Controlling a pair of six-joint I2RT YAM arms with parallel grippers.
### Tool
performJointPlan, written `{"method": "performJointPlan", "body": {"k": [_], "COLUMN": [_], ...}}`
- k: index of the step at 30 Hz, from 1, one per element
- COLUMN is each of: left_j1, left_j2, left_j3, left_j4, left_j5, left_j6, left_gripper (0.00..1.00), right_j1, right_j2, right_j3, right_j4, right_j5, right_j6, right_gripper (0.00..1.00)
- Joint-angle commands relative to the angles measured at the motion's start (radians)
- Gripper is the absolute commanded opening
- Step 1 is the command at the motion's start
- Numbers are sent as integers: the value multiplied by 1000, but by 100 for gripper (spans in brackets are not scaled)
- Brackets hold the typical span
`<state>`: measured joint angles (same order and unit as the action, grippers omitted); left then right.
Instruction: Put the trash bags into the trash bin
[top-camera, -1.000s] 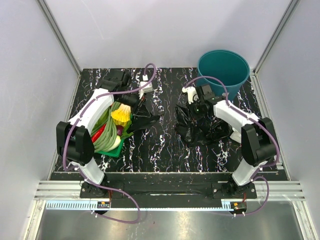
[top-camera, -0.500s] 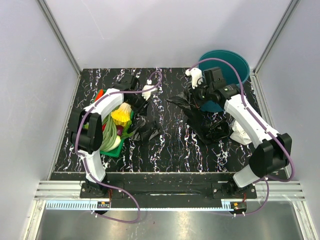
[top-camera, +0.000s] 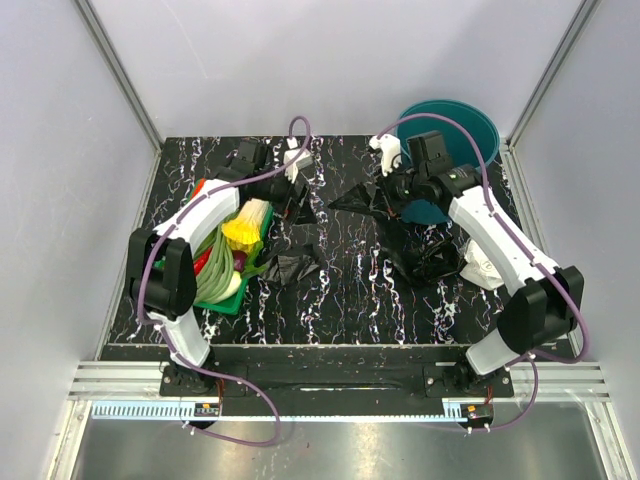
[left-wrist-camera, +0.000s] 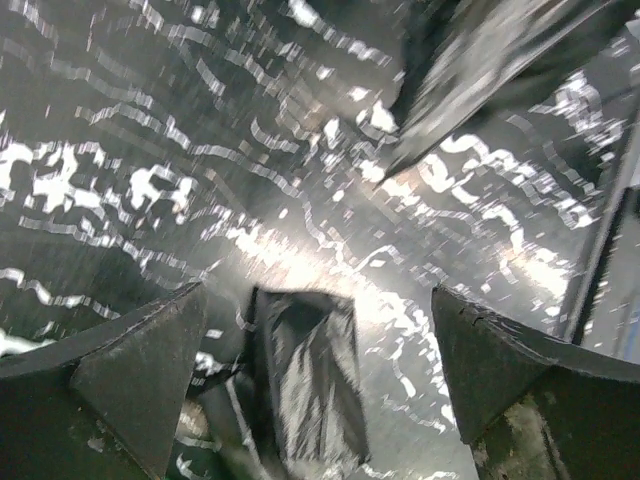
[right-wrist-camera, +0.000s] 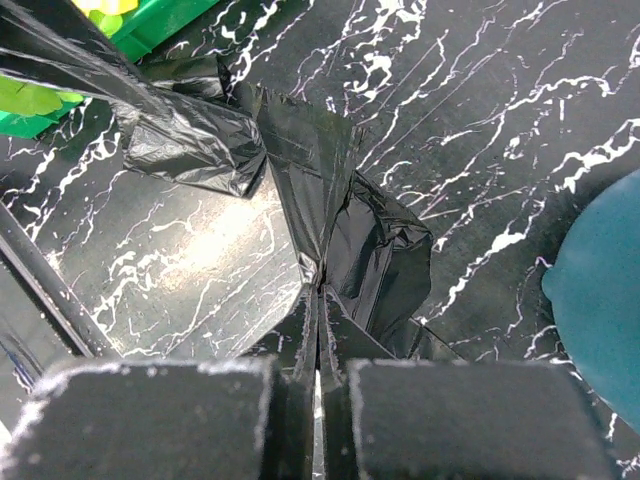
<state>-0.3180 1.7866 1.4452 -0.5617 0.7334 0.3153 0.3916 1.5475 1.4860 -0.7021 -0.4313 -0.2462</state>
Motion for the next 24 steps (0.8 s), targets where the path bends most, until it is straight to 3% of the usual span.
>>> {"method": "performJointPlan", "body": {"k": [1,4,6,8,9,14,17,20,24], "left_j1": [-3,-1,-1,-1,0,-7,-35,-79,-93], "left_j2": [-62,-102,-131,-150,-153,-130,-107,-105,-104], "left_j3": [-12,-42,-58,-57,-49,-22,-8,-26,-37], "left_j4": [206,252,261,246,231,210,189,187,189], "left_j5": [225,170,127,72,45,15,-25,-78,-72], "left_j6": [-182,-186,-173,-157,-142,-111,-93,-59,-68], "left_gripper": [99,99,99,99,99,99,99,99,99], "right_j1": [0,6,9,9,9,9,9,7,7], "right_j2": [45,86,91,63,50,-16,-65,-69,-66], "right_j3": [-27,-13,-21,-38,-44,-35,-55,-99,-205], "right_j4": [62,23,4,3,-7,-98,-135,-194,-206], "right_j5": [-73,-112,-115,-89,-84,-41,86,228,304], "right_j6": [24,-1,-13,-33,-47,-94,-103,-117,-97], "right_gripper": [0,3,22,51,56,64,68,63,58]}}
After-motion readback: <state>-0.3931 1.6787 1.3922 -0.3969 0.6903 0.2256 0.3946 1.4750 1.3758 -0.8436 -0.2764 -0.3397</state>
